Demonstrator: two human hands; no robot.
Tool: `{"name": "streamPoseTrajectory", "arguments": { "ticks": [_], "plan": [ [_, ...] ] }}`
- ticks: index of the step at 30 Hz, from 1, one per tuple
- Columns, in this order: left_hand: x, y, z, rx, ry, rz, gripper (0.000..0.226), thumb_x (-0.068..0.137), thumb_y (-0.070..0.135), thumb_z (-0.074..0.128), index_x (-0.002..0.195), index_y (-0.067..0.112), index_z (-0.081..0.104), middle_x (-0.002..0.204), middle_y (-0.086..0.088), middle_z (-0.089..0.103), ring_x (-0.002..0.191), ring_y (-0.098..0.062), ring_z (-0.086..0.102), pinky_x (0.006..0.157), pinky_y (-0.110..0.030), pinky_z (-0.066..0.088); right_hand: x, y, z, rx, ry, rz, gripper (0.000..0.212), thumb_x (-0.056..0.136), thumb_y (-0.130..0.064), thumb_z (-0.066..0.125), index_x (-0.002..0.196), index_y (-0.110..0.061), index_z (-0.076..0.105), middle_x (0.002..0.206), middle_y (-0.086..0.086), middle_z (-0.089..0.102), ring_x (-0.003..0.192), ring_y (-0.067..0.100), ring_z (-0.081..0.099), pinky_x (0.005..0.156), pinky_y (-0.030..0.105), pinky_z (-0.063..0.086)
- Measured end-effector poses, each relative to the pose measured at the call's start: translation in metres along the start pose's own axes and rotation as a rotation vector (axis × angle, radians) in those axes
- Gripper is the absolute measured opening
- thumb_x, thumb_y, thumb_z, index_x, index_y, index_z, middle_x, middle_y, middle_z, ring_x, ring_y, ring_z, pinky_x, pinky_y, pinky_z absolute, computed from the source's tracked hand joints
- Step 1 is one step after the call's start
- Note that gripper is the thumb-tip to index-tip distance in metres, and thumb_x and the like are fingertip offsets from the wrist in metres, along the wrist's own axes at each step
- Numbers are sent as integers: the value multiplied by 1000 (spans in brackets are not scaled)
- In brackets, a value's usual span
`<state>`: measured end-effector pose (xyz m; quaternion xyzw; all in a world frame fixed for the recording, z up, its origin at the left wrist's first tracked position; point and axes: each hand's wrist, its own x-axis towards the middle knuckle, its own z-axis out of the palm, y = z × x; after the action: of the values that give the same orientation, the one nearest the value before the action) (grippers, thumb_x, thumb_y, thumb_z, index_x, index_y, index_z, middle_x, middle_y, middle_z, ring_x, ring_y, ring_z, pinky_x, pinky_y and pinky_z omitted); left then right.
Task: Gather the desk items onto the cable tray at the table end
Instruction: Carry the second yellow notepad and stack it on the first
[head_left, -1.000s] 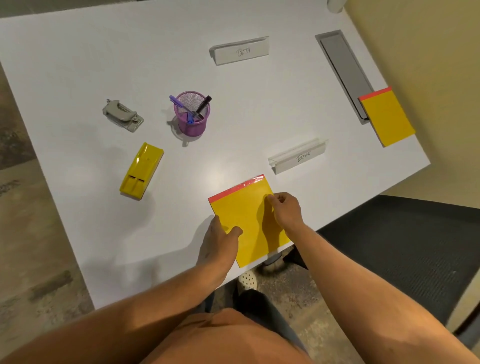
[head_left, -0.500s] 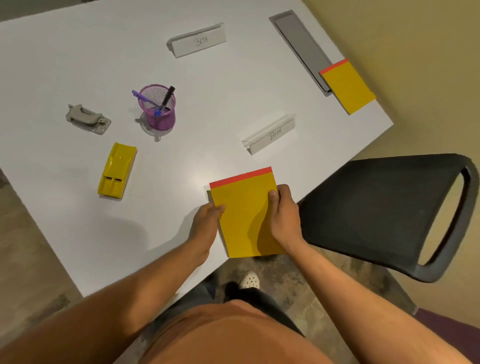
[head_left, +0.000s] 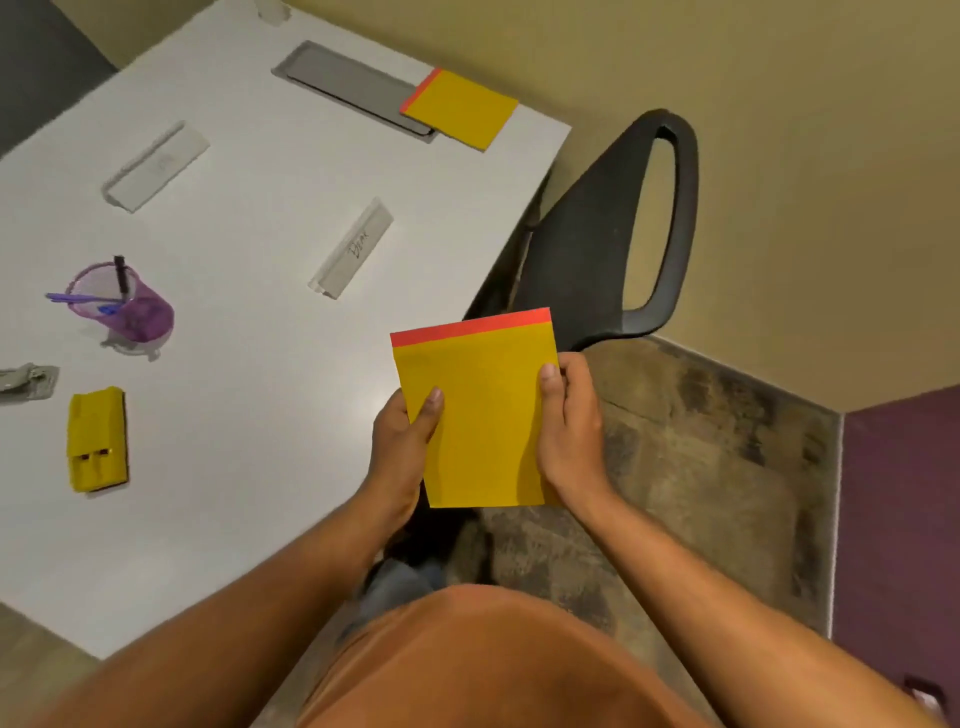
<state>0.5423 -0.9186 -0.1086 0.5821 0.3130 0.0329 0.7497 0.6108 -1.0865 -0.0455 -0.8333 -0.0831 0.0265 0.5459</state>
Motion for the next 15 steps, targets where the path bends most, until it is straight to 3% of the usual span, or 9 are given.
{"name": "streamPoseTrajectory", "arguments": {
  "ticks": [5, 10, 15],
  "plan": [
    [-53, -14, 87, 115, -99, 130, 35, 101, 50, 63, 132, 34, 64, 126, 8, 77, 113, -14, 75, 88, -32, 63, -38, 32, -100, 103, 154, 59, 21, 114, -20, 41, 95, -17, 51, 75, -9, 51, 65, 0, 48, 58, 19, 37],
    [-95, -26, 175, 210, -245, 206, 32, 106, 35, 62, 136, 27, 62, 133, 4, 74, 122, -18, 71, 103, -48, 57, -67, 68, -194, 120, 344, 145, 26, 114, -19, 42, 95, -3, 51, 75, 19, 49, 64, 11, 39, 60, 37, 32],
    [-114, -24, 250, 293, -369, 233, 29, 103, 29, 68, 132, 25, 64, 127, 6, 76, 118, -16, 73, 103, -49, 57, -75, 105, -267, 160, 477, 195, 29, 114, -21, 41, 93, -2, 49, 77, 20, 44, 67, 13, 37, 63, 36, 30]
  ]
}}
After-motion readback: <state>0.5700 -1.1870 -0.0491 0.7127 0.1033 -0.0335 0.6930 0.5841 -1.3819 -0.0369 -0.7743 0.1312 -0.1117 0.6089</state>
